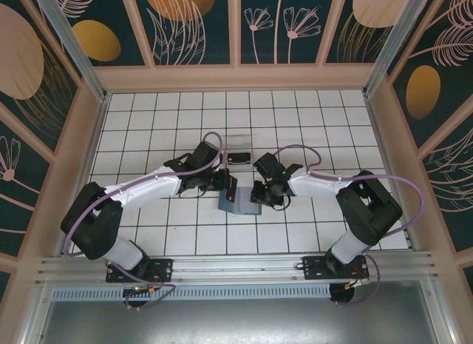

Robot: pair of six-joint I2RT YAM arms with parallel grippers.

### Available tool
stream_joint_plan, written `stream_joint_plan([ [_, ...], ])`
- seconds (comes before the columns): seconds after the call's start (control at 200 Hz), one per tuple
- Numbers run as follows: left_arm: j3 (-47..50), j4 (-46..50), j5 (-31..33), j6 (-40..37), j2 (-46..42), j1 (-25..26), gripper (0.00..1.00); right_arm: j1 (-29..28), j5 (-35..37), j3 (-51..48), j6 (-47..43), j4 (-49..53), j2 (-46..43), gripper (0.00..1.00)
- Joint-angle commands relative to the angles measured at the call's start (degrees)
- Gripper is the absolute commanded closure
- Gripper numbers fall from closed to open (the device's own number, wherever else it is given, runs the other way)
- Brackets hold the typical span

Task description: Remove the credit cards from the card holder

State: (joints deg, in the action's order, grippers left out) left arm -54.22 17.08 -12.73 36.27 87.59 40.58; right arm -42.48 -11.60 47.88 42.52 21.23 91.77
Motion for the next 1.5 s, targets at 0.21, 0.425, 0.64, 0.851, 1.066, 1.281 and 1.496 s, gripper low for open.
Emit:
stream_joint_plan([
  [0.21, -13.2, 11.0, 8.7, -30.6, -1.4, -0.3, 1.0, -0.4, 1.8, 1.7, -0.7, 3.7, -1.3, 0.75],
  [0.425, -24.9, 17.4, 12.4, -47.1, 3.9, -0.3, 1.0, -0.4, 2.2, 3.0, -1.3, 4.7, -1.8, 0.75],
  [0.64, -36.9, 28.0, 7.6, -62.6, 15.2, -0.4, 1.0, -0.4, 2.7, 3.2, -1.0, 5.4, -3.1, 0.75],
  [0.851, -42.8, 34.2, 8.8, -74.9, 23.4, -0.3, 1.0, -0.4, 3.3, 2.8, -0.3, 6.1, -4.2, 0.75],
  [1.066, -47.5, 35.3, 7.7, -81.3, 27.2, -0.4, 1.0, -0.5, 3.2, 2.1, 0.9, 5.6, -5.3, 0.75],
  [1.281, -53.3, 39.1, 8.8, -85.5, 31.6, -0.6, 1.0, -0.6, 3.9, 1.8, 1.6, 6.2, -6.7, 0.75],
  [1.496, -62.0, 44.2, 7.8, -87.1, 37.4, -1.6, 1.0, -0.6, 4.3, 1.5, 1.9, 6.3, -7.4, 0.75],
])
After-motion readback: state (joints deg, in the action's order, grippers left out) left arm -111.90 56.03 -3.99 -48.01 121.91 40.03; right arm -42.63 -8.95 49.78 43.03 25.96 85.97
